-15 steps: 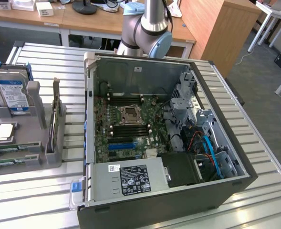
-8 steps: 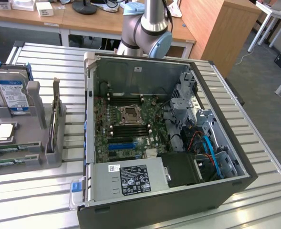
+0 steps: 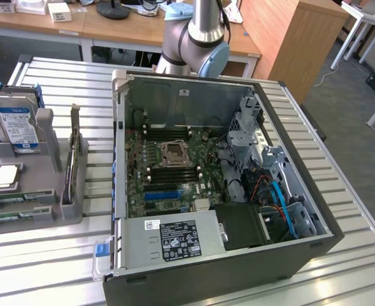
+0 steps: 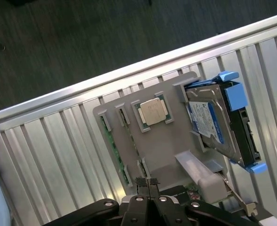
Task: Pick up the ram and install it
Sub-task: 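Pick up the ram and move it above insertion slot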
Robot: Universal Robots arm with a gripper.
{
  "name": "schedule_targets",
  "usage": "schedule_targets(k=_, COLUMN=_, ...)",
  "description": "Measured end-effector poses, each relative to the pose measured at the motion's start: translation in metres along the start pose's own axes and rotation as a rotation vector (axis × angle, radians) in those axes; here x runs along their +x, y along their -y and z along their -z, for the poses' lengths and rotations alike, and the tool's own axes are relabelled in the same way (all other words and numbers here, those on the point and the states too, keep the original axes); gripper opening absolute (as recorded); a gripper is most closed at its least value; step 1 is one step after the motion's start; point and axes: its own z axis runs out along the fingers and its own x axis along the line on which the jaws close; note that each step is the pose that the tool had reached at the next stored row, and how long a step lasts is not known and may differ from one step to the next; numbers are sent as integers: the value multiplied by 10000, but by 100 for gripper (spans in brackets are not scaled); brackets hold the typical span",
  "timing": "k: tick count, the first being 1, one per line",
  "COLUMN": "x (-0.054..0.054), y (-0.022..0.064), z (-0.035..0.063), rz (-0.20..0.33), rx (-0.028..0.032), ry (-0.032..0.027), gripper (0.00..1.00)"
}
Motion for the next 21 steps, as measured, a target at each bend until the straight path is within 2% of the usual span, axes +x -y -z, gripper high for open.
schedule_targets(k=21, x=0, y=-1, z=-11, rz=357, rx=-13, ry=28, gripper=11)
